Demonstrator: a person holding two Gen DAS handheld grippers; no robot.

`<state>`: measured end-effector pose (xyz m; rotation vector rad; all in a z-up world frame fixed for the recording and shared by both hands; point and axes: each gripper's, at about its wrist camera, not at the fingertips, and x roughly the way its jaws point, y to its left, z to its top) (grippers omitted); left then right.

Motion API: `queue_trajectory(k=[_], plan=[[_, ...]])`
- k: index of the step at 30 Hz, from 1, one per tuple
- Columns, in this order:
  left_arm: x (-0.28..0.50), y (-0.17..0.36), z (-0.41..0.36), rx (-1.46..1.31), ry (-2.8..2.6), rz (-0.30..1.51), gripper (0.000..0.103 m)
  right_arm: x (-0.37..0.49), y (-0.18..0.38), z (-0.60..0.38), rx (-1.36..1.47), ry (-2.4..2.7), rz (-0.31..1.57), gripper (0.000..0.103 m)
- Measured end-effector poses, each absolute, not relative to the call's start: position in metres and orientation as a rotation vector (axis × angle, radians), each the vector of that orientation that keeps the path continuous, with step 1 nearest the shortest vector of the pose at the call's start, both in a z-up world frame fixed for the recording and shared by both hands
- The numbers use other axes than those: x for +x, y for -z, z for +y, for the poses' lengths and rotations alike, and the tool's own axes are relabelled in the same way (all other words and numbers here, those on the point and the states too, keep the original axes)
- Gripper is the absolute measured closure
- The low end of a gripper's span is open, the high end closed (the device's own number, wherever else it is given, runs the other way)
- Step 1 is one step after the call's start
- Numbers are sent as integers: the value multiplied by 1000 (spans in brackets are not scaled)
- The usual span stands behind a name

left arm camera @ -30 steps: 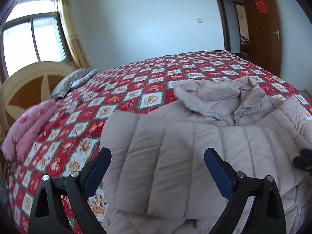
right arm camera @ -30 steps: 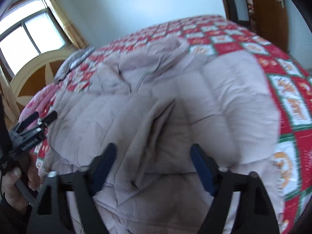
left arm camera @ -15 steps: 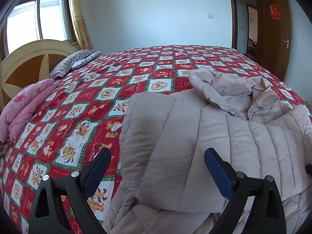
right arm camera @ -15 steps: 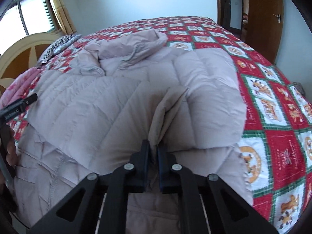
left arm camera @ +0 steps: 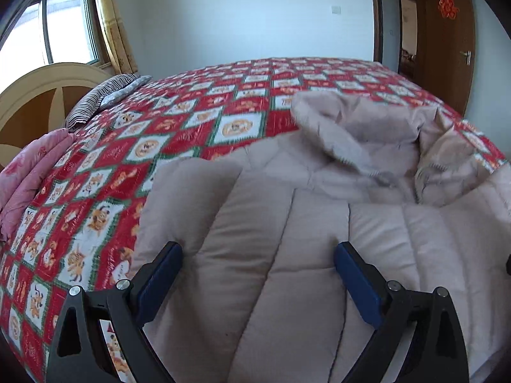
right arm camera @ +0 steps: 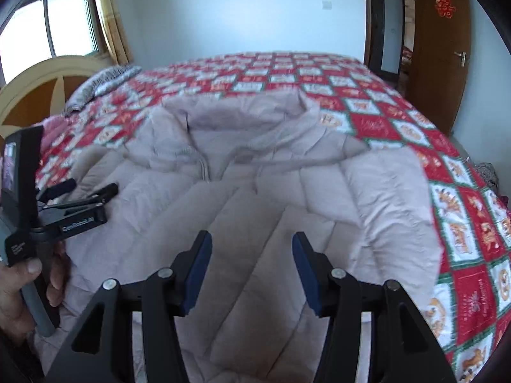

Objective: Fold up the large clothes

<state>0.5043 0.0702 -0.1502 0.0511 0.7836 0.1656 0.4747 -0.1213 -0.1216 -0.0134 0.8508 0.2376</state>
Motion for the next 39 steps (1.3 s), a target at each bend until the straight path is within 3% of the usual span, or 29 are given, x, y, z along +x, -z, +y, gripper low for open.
queue_trajectory(k=[9, 39], plan=[[509, 170, 72, 30, -137, 804, 2, 476, 158, -125, -53, -194, 868, 48], [515, 179, 71, 43, -146, 838, 1, 476, 166, -114, -129, -136, 846, 47]])
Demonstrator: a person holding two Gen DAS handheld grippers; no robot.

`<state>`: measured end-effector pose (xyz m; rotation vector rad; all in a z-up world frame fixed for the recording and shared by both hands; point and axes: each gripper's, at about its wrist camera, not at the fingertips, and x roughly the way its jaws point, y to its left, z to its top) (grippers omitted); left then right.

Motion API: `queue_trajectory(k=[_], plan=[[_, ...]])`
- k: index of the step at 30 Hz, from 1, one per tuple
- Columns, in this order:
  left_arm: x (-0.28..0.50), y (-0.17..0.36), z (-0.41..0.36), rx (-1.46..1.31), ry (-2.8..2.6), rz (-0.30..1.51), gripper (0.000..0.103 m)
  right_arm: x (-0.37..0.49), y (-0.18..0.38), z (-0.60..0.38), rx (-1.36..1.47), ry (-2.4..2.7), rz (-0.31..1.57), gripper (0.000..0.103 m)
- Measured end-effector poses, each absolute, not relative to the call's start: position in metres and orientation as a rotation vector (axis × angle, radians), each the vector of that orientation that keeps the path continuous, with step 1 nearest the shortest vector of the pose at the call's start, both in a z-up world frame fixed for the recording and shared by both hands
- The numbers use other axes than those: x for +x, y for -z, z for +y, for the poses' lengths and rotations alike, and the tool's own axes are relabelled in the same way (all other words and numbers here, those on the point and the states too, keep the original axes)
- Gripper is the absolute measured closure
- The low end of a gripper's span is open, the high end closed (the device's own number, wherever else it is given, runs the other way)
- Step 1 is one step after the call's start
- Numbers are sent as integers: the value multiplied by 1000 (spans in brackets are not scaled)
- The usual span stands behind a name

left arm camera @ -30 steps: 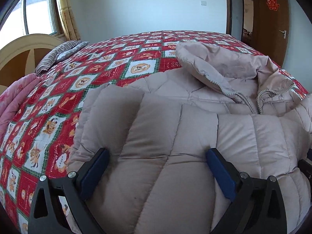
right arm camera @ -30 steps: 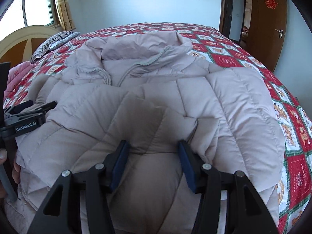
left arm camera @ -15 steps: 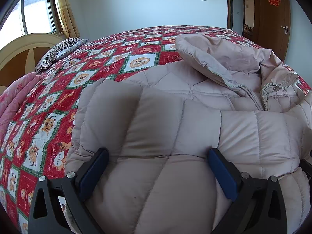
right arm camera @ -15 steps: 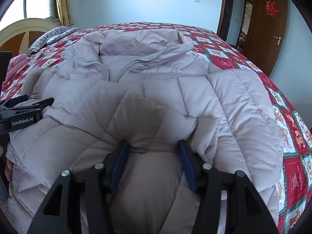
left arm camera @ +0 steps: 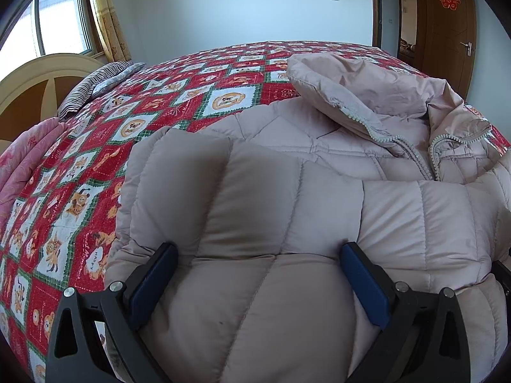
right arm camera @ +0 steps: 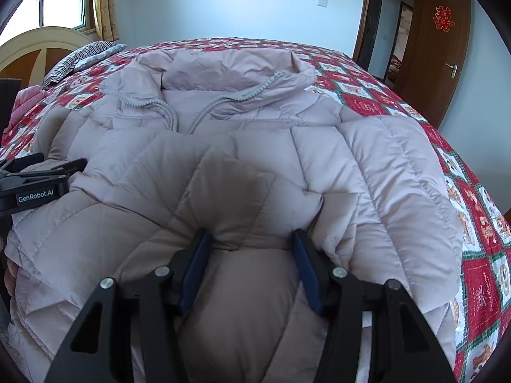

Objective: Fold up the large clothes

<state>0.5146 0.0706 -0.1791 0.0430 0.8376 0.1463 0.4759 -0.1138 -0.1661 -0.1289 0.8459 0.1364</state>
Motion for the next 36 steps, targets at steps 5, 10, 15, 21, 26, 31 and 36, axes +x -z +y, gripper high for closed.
queue_trajectory(k=[5, 10, 15, 21, 26, 31, 36], plan=[[515, 179, 70, 43, -147, 838, 1, 476, 166, -113, -132, -134, 846, 47], [512, 176, 70, 43, -149, 832, 1, 475, 165, -113, -137, -131, 846, 46], [503, 165, 72, 52, -138, 833, 1, 475, 165, -113, -130, -134, 846, 46], [473, 130, 74, 113, -102, 769, 1, 476, 163, -118, -99, -158, 852, 45], [482, 98, 85, 110, -124, 700, 1, 478, 163, -117, -111, -177, 867, 44], [516, 86, 93, 58, -129, 711, 1, 478, 161, -119, -103, -209, 877, 40], [549, 84, 87, 83, -120, 728, 1, 483, 141, -132, -47, -326, 970, 25]])
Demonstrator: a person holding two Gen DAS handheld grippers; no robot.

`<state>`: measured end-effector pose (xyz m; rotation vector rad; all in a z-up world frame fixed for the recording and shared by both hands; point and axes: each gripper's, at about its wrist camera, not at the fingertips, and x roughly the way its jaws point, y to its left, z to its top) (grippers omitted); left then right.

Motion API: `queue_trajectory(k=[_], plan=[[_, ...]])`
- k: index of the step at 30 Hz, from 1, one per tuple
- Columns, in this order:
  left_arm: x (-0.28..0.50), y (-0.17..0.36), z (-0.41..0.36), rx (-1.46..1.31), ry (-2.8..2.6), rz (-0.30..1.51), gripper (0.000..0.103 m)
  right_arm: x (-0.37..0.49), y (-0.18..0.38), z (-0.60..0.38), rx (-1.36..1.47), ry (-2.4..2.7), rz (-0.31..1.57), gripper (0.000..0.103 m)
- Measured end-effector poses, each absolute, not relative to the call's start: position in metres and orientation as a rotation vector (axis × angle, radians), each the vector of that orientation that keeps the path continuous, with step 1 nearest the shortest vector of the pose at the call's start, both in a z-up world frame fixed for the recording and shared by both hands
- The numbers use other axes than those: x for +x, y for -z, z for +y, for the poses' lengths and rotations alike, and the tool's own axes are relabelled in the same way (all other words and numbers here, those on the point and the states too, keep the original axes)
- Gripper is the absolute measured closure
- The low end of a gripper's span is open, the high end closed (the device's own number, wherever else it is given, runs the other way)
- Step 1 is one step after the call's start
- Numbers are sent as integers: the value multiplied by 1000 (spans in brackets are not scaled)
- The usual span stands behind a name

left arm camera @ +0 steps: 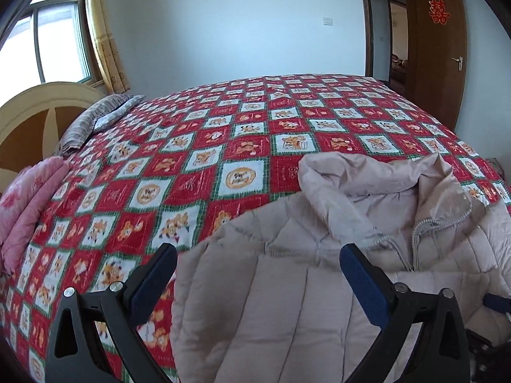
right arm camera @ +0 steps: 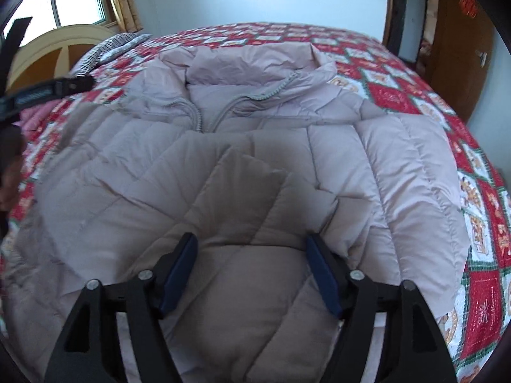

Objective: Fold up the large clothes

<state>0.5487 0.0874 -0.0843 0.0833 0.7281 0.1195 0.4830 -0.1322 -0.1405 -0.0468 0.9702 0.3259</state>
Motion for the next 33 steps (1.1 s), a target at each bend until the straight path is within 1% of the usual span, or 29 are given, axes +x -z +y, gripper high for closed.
queue_trajectory(k=[1, 5, 9, 13, 19, 23, 24, 25, 26, 27, 28, 30, 33], plan=[[554, 84, 87, 92, -119, 725, 1, 484, 135, -135, -33, -343, 981, 23], [589, 88, 87, 105, -105, 757, 1, 498, 111, -144, -73, -346, 949, 21], [621, 93, 84, 128, -104, 783, 1, 542, 96, -162, -69, -277, 903, 21], [651, 101, 77, 140, -52, 821, 1, 603, 88, -173, -77, -243, 880, 21], [694, 124, 66, 173, 12, 889, 1, 685, 106, -155, -207, -273, 989, 21], [714, 134, 54, 212, 43, 895, 1, 709, 119, -137, -343, -336, 1011, 21], [718, 136, 51, 213, 53, 896, 1, 711, 122, -132, -369, -359, 1020, 26], [721, 137, 49, 215, 61, 893, 11, 713, 126, -128, -406, -368, 1026, 54], [723, 138, 47, 220, 73, 891, 25, 716, 129, -127, -430, -365, 1034, 73], [724, 139, 45, 223, 92, 903, 55, 717, 130, -127, -436, -366, 1034, 94], [726, 140, 45, 219, 108, 918, 75, 715, 129, -129, -425, -370, 1022, 93], [724, 135, 44, 212, 128, 910, 96, 710, 123, -133, -413, -364, 997, 97], [713, 120, 44, 217, 136, 840, 97, 697, 111, -139, -385, -344, 932, 99]])
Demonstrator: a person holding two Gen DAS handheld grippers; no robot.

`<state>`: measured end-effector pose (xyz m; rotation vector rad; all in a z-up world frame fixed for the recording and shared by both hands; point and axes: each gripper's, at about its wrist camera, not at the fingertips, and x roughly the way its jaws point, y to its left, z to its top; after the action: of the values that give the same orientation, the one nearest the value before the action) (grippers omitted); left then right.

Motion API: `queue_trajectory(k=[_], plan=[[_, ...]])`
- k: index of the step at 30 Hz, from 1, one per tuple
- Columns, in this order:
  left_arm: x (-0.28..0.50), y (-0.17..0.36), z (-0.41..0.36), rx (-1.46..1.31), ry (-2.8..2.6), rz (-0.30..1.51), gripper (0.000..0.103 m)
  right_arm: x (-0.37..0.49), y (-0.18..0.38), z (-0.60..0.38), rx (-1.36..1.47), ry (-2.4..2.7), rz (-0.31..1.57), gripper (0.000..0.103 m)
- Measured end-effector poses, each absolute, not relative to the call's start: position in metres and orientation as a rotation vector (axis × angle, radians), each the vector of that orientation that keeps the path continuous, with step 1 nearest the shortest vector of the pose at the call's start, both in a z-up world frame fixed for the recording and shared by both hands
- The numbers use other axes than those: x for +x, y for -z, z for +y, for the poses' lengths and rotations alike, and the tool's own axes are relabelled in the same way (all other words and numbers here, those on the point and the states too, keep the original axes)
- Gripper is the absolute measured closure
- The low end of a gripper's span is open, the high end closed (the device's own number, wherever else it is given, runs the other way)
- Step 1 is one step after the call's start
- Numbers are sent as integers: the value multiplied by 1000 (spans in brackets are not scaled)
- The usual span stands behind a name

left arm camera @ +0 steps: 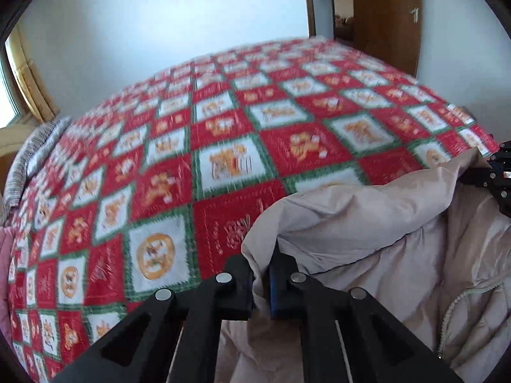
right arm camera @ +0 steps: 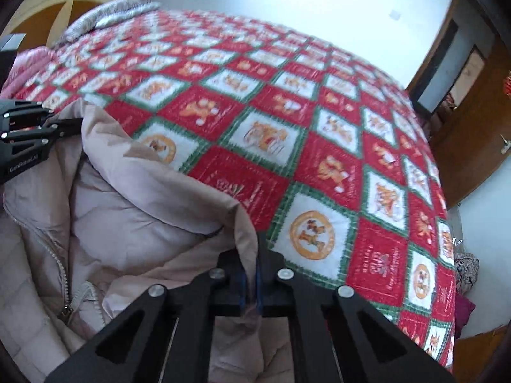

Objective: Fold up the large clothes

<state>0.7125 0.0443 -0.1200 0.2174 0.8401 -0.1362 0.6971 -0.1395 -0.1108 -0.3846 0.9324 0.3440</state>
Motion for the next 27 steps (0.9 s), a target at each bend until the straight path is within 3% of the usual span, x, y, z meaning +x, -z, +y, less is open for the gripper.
queue_trajectory(k=[9, 27], plan=[[670, 111, 62, 185, 166, 801, 101, 653, 107, -146, -422, -316, 813, 101], [629, 142, 57, 248, 187, 848, 101, 639, 140, -151, -465, -264, 871, 102]])
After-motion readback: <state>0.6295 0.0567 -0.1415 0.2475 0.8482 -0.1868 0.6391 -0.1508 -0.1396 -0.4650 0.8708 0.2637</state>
